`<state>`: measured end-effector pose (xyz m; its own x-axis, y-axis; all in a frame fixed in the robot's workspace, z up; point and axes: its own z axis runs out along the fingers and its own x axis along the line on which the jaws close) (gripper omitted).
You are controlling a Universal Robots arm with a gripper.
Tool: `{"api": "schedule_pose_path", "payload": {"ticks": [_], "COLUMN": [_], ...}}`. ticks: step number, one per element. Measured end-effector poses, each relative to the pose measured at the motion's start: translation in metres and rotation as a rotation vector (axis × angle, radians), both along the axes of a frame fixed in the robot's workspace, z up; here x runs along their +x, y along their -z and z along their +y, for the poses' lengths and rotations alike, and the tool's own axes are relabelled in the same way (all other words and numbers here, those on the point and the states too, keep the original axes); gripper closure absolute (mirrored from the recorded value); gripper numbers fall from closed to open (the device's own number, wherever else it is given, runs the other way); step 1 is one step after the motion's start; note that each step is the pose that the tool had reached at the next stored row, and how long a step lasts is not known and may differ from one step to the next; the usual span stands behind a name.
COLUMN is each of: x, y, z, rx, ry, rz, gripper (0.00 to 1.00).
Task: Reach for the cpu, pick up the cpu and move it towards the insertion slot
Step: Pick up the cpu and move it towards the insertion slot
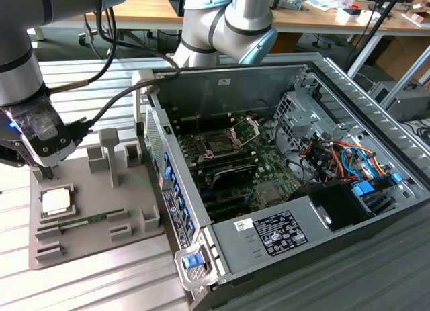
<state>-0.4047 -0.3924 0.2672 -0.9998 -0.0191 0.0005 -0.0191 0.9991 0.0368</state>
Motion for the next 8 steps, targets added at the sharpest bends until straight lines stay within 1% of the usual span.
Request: {"api": "schedule_pose_path", "payload": {"ticks": [8], "x": [0.0], "y": [0.0024], "z": [0.0], "rx": [0.0], "ry": [0.0], "rz": [0.0], "gripper": [0.89]}}
